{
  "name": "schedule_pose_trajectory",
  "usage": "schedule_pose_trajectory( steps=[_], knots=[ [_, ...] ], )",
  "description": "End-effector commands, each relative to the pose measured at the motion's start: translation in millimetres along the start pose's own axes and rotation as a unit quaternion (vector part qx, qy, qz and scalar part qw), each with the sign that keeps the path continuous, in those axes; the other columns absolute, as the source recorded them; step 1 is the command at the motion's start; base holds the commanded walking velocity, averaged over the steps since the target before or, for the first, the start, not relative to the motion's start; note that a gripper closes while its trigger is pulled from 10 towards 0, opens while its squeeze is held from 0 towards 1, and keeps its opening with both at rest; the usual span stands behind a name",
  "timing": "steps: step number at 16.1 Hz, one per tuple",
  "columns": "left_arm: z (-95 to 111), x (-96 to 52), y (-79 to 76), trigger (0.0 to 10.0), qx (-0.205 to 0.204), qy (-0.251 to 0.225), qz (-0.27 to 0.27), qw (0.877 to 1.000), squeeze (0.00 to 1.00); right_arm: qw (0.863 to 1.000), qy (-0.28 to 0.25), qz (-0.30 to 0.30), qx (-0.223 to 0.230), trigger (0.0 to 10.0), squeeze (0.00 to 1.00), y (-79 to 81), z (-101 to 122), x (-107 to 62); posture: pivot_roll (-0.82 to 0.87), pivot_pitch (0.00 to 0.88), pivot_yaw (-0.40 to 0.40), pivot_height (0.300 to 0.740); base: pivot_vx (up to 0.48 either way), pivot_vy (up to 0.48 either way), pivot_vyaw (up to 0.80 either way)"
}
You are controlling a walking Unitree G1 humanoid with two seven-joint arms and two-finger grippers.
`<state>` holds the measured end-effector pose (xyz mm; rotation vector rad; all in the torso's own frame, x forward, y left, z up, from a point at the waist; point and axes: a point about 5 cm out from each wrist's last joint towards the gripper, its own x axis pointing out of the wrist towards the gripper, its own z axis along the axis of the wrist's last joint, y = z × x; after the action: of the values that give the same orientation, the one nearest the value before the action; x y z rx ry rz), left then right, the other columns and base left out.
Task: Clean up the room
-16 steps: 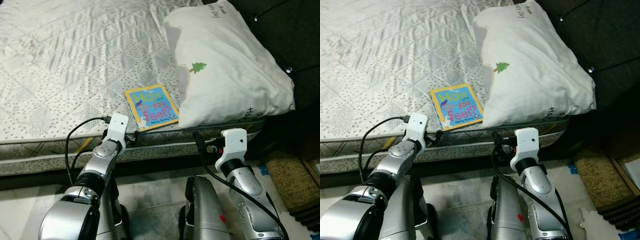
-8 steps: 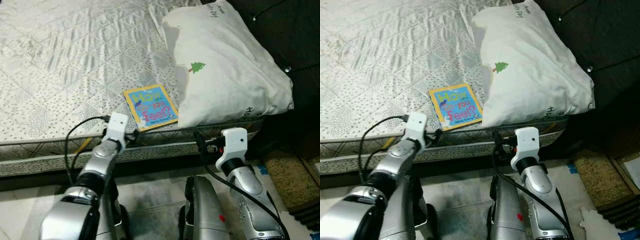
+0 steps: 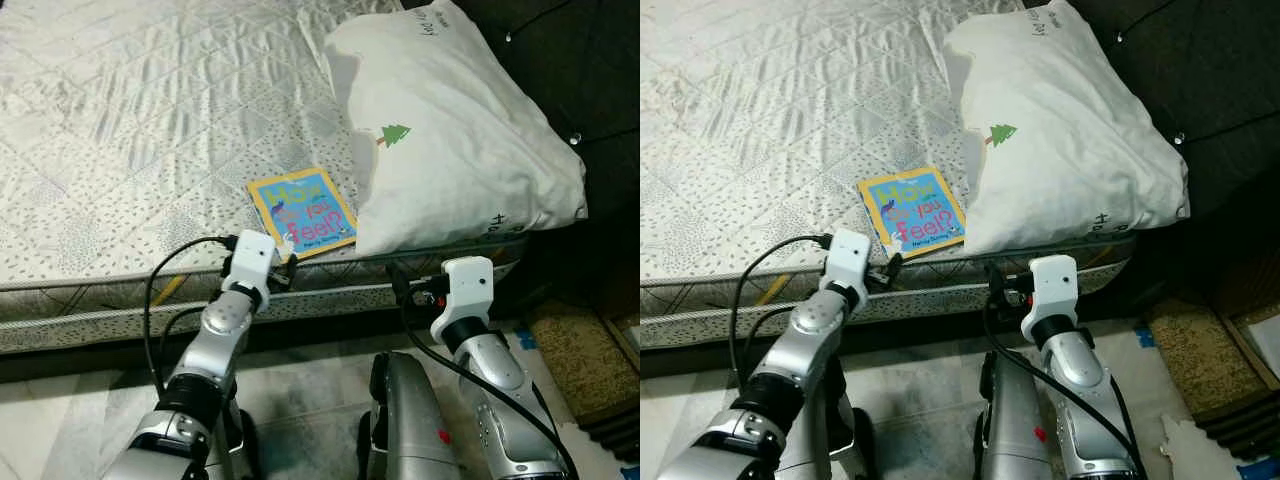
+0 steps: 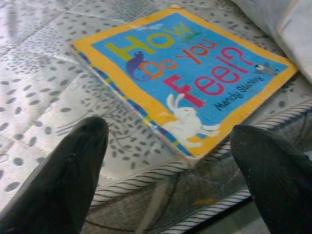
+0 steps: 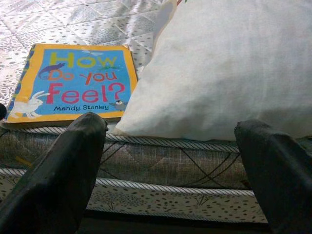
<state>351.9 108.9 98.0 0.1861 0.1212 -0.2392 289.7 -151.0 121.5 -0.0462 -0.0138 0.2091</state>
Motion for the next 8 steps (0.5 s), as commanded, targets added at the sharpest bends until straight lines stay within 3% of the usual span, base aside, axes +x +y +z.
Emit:
schedule_pose_trajectory(
  steps=[1,5,8],
  knots=[
    [-11.4,-1.6,-4.5,10.0,0.006,0.026,-0.011,1.0,0.0,1.0,0.007,-0.001,0.001,10.0,0.0,-0.2,-4.0,-3.5,-0.07,0.238,-0.046,0.549,0.0,0.0,0.0],
    [-19.2,7.3,-2.6,10.0,0.01,0.081,-0.023,0.996,0.0,1.0,0.001,0.001,0.007,10.0,0.0,-1.3,6.5,-12.2,-0.12,0.272,-0.043,0.549,0.0,0.0,0.0],
    [-13.8,12.0,-1.2,10.0,0.014,0.082,-0.019,0.996,0.0,1.0,0.001,-0.002,0.007,10.0,0.0,-3.3,10.4,-19.2,-0.15,0.296,-0.045,0.549,0.0,0.0,0.0]
  ],
)
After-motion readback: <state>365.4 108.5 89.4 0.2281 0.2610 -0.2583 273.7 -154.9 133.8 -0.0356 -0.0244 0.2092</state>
